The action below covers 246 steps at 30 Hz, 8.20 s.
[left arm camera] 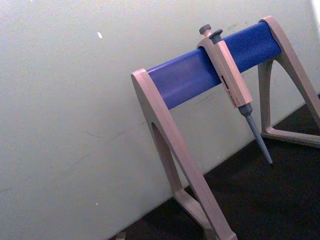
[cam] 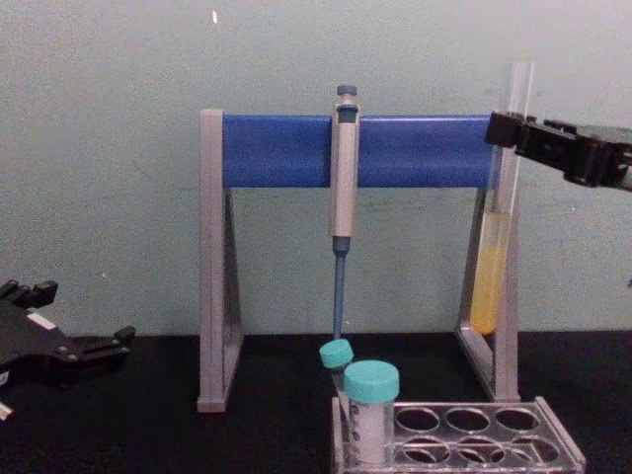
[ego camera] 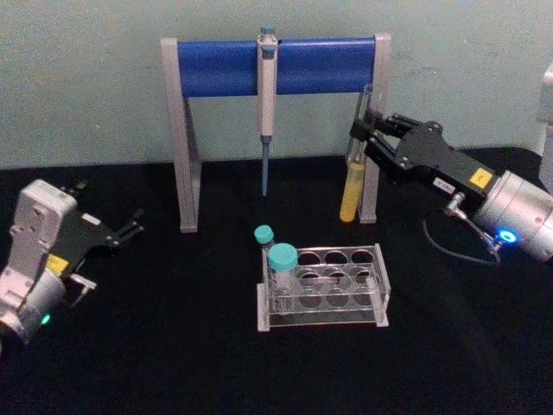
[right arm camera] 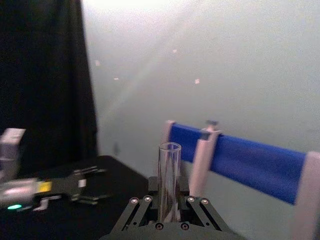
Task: Pick up the test tube from the test tube rack, shake it, then place it back into the test tube rack.
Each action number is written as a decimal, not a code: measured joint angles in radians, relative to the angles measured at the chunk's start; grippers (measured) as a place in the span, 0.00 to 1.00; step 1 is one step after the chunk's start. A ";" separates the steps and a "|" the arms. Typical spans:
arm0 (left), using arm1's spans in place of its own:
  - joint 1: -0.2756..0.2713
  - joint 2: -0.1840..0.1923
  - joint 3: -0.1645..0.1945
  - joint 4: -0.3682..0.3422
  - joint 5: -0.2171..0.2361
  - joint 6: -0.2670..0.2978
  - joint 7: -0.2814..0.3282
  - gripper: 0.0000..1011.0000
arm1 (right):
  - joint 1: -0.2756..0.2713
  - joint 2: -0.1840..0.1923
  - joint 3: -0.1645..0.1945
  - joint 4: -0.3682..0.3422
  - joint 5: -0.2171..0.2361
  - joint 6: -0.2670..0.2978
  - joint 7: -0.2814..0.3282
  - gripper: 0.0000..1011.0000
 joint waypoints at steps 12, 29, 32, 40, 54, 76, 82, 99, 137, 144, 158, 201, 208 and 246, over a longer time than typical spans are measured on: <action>0.000 0.000 0.000 0.000 0.000 0.000 0.000 0.99 | -0.045 0.130 -0.013 -0.043 0.045 0.034 0.079 0.23; 0.000 0.000 0.000 0.000 0.000 0.000 0.000 0.99 | 0.007 0.089 -0.051 -0.022 -0.150 -0.002 -0.149 0.23; 0.000 0.000 0.000 0.000 0.000 0.000 0.000 0.99 | 0.020 0.057 -0.052 -0.009 -0.165 -0.011 -0.164 0.23; 0.000 0.000 0.000 0.000 0.000 0.000 0.000 0.99 | 0.034 -0.006 -0.052 0.017 -0.141 -0.033 -0.140 0.23; 0.000 0.000 0.000 0.000 0.000 0.000 0.000 0.99 | 0.041 0.005 -0.071 0.051 0.100 0.022 0.133 0.23; 0.000 0.000 0.000 0.000 0.000 0.000 0.000 0.99 | -0.015 0.182 -0.070 -0.020 -0.020 -0.009 -0.011 0.23; 0.000 0.000 0.000 0.000 0.000 0.000 0.000 0.99 | 0.015 0.121 -0.077 0.007 -0.094 -0.017 -0.104 0.23; 0.000 0.000 0.000 0.000 0.000 0.000 0.000 0.99 | 0.054 0.004 -0.078 0.055 0.011 -0.039 0.016 0.23; 0.000 0.000 0.000 0.000 0.000 0.000 0.000 0.99 | 0.013 0.084 -0.090 0.049 0.036 -0.088 0.030 0.23; 0.000 0.000 0.000 0.000 0.000 0.000 0.000 0.99 | 0.013 0.077 -0.091 0.051 0.025 -0.096 0.030 0.23; 0.000 0.000 0.000 0.000 0.000 0.000 0.000 0.99 | 0.012 0.072 -0.088 0.042 0.018 -0.098 0.034 0.23; 0.000 0.000 0.000 0.000 0.000 0.000 0.000 0.99 | 0.038 0.015 -0.134 0.142 -0.028 -0.095 0.034 0.23; 0.000 0.000 0.000 0.000 0.000 0.000 0.000 0.99 | 0.043 0.005 -0.137 0.163 -0.036 -0.095 0.033 0.23; 0.000 0.000 0.000 0.000 0.000 0.000 0.000 0.99 | 0.041 -0.009 -0.163 0.200 -0.096 -0.088 0.031 0.23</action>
